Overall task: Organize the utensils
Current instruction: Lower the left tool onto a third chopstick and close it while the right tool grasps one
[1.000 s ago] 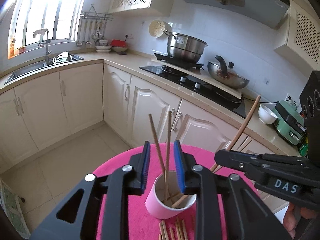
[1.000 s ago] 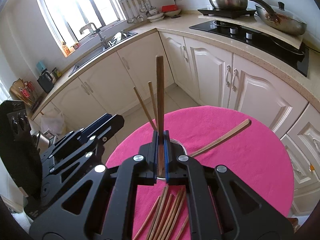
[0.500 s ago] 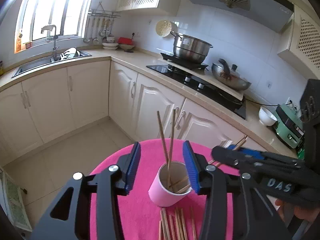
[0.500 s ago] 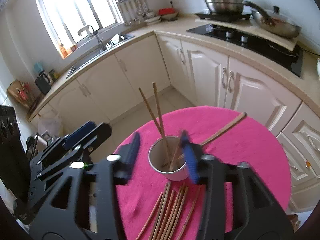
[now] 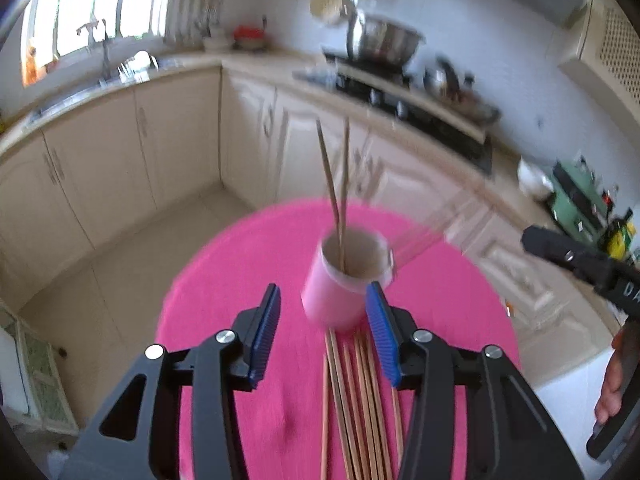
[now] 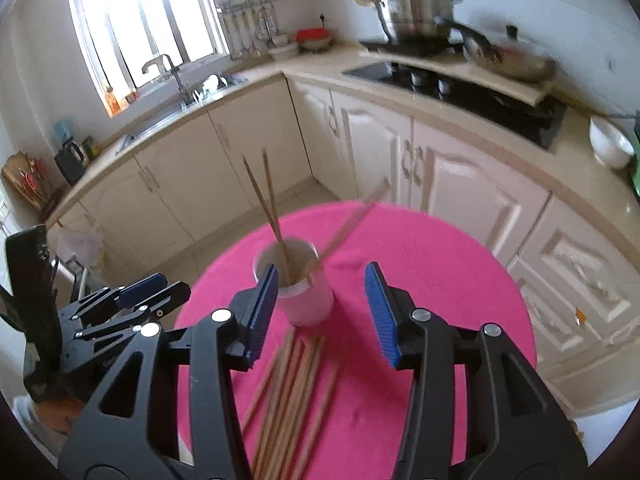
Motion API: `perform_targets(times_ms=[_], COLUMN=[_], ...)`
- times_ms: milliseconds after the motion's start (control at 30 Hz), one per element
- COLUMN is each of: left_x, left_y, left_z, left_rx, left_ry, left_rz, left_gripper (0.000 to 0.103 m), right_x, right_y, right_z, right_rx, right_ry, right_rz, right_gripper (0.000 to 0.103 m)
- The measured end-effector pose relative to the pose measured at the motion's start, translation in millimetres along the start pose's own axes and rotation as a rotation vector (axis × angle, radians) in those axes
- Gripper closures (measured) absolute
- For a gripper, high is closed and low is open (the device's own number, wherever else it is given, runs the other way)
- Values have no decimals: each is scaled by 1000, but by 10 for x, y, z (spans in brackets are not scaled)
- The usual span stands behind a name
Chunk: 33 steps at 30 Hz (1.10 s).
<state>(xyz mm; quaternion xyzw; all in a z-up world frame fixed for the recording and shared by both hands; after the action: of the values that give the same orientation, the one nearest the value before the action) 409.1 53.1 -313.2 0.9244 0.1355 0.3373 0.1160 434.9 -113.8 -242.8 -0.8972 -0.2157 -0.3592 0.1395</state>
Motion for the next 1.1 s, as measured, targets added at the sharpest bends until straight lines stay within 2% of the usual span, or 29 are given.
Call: perform_targets(times_ms=[167,367,433,467,533,600,633,933,1100], left_x=[-626,-1131,-1264,-1302,-1396,-1467,-1481,-1557,-1547], left_y=[-49,-120,-142,-148,-176,-213,-221,-271,-247], left_z=[322,640,726,760,836,896,927,1126,1174], left_rx=[23,46,51,54,71,79,75,108,114], left_ry=[-213,-361,-409,-424,-456,-477,-490,-543,-547], left_rz=[46,78,85,85,92,85,75,69,73], left_gripper=[59,59,69,74,79,92,94,95,95], right_x=[-612,-1263,-1377,-1414,-1503,-1562,-1596,-1718,-1733], right_y=[99,99,80,70,72,59,58,67,45], right_z=[112,387,434,463,524,561,580,691,765], right_rx=[15,59,72,76,78,85,87,95,106], right_ry=[-120,-258,-279,-288,-311,-329,-337,-386,-408], right_rz=[63,156,174,177,171,174,176,186,185], right_gripper=[58,58,58,58,58,58,58,58,58])
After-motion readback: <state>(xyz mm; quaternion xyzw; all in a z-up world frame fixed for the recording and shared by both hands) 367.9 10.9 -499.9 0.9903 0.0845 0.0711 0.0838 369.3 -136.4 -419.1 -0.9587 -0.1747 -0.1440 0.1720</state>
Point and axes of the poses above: each gripper's, at about its wrist camera, not at the fingertips, and z roughly the way its jaws point, y to its right, x to its top, the point moved 10 cm from there along z, roughly the way its jaws point, and after that the axes turned 9 degrees about -z, right-handed, at the moved point
